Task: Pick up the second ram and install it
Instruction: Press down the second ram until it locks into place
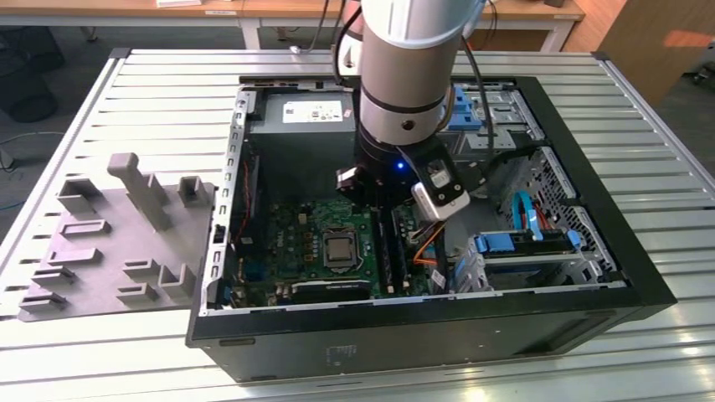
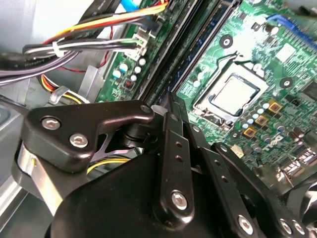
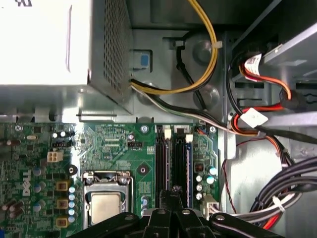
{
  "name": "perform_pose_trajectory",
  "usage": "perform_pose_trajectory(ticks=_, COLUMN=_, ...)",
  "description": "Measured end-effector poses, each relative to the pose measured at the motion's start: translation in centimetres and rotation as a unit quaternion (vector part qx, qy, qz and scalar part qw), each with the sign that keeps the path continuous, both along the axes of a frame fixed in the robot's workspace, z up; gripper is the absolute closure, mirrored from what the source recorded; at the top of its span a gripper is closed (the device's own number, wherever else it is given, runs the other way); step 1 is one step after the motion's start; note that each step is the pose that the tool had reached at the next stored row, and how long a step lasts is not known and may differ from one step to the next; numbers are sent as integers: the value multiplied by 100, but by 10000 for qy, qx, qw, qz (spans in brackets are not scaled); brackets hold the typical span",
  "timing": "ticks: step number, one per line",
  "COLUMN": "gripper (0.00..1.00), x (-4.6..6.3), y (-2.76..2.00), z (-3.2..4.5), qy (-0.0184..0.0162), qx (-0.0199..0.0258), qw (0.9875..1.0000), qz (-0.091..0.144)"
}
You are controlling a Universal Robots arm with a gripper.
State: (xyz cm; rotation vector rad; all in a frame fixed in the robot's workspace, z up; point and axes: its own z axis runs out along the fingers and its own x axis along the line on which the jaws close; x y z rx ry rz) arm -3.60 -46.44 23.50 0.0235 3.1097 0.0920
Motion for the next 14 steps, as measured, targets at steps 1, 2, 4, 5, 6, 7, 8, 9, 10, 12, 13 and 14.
perform_pose_trajectory(ticks=1, gripper=89, x=0, y=14, z=-2, qy=0, qx=1, qw=10000, qz=0)
perform_pose_trajectory(ticks=2, gripper=89, x=-1, y=29, z=-4, qy=0, qx=1, qw=10000, qz=0)
perform_pose_trajectory(ticks=4, gripper=89, x=-2, y=62, z=-9, qy=0, qx=2, qw=10000, qz=-1)
perform_pose_trajectory(ticks=5, gripper=89, x=-2, y=80, z=-12, qy=0, qx=4, qw=10000, qz=-1)
perform_pose_trajectory(ticks=6, gripper=89, x=-2, y=96, z=-14, qy=0, qx=5, qw=10000, qz=-1)
perform_pose_trajectory(ticks=7, gripper=89, x=-3, y=114, z=-17, qy=0, qx=6, qw=10000, qz=-1)
perform_pose_trajectory(ticks=8, gripper=89, x=-3, y=132, z=-19, qy=0, qx=6, qw=10000, qz=-2)
perform_pose_trajectory(ticks=9, gripper=89, x=-4, y=152, z=-22, qy=0, qx=6, qw=10000, qz=-2)
perform_pose_trajectory(ticks=10, gripper=89, x=-5, y=172, z=-24, qy=0, qx=6, qw=10000, qz=-3)
perform_pose_trajectory(ticks=12, gripper=89, x=-5, y=204, z=-28, qy=0, qx=7, qw=10000, qz=-4)
perform_pose_trajectory(ticks=13, gripper=89, x=-5, y=215, z=-29, qy=0, qx=7, qw=10000, qz=-4)
perform_pose_trajectory(ticks=14, gripper=89, x=-5, y=225, z=-31, qy=0, qx=8, qw=10000, qz=-5)
